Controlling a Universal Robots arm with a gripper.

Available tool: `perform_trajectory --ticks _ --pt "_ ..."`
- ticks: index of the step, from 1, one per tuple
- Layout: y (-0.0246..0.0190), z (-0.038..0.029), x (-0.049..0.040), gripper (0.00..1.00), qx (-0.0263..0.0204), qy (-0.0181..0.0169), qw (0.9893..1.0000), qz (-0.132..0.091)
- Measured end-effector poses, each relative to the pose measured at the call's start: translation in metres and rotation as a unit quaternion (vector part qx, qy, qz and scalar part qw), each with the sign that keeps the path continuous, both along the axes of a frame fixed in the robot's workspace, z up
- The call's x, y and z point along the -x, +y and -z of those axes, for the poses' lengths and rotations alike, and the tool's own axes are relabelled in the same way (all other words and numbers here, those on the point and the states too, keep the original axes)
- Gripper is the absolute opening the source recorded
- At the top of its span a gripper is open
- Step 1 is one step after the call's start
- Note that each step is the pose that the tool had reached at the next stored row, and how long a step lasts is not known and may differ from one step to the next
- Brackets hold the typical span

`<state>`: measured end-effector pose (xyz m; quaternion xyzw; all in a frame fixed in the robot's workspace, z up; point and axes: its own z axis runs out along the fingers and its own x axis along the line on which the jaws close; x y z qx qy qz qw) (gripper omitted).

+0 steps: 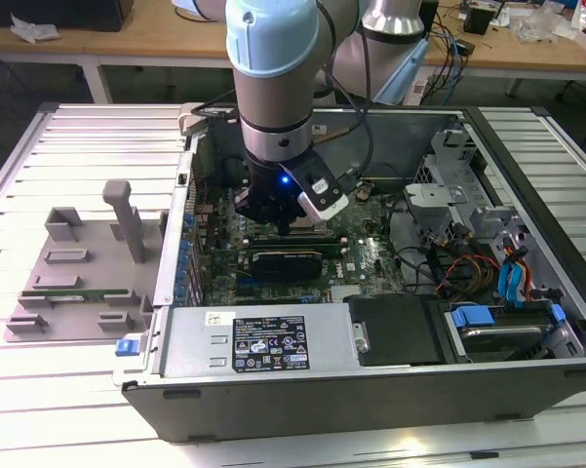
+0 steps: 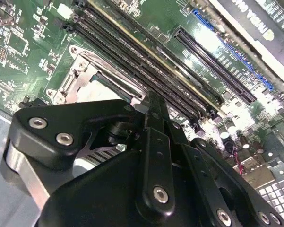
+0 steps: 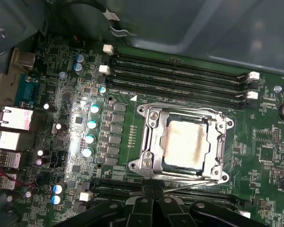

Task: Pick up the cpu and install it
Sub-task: 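Install the second cpu locking lever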

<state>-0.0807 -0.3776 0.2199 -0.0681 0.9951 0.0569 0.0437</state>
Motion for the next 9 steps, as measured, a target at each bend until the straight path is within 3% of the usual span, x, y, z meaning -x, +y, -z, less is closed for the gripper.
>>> perform_trajectory --ticks 1,3,5,6,7,8,9 --pt "-0.0007 0.0 0.0 0.11 -0.0008 0.0 1.0 0.001" --pt "-0.0019 0.0 0.0 0.11 -0.0119 0.0 0.9999 0.003" --pt "-0.0019 0.0001 0.0 0.11 -0.0122 0.0014 0.9999 0.003" --pt "-0.002 0.0005 0.0 0.11 -0.0121 0.0119 0.9999 0.003" --pt "-0.0021 0.0008 -0.0002 0.11 -0.0121 0.0274 0.9995 0.003" --pt "-0.0024 0.0008 -0.0002 0.11 -0.012 0.0337 0.9994 0.003" --pt "-0.0024 0.0008 -0.0003 0.11 -0.012 0.0337 0.9994 0.003"
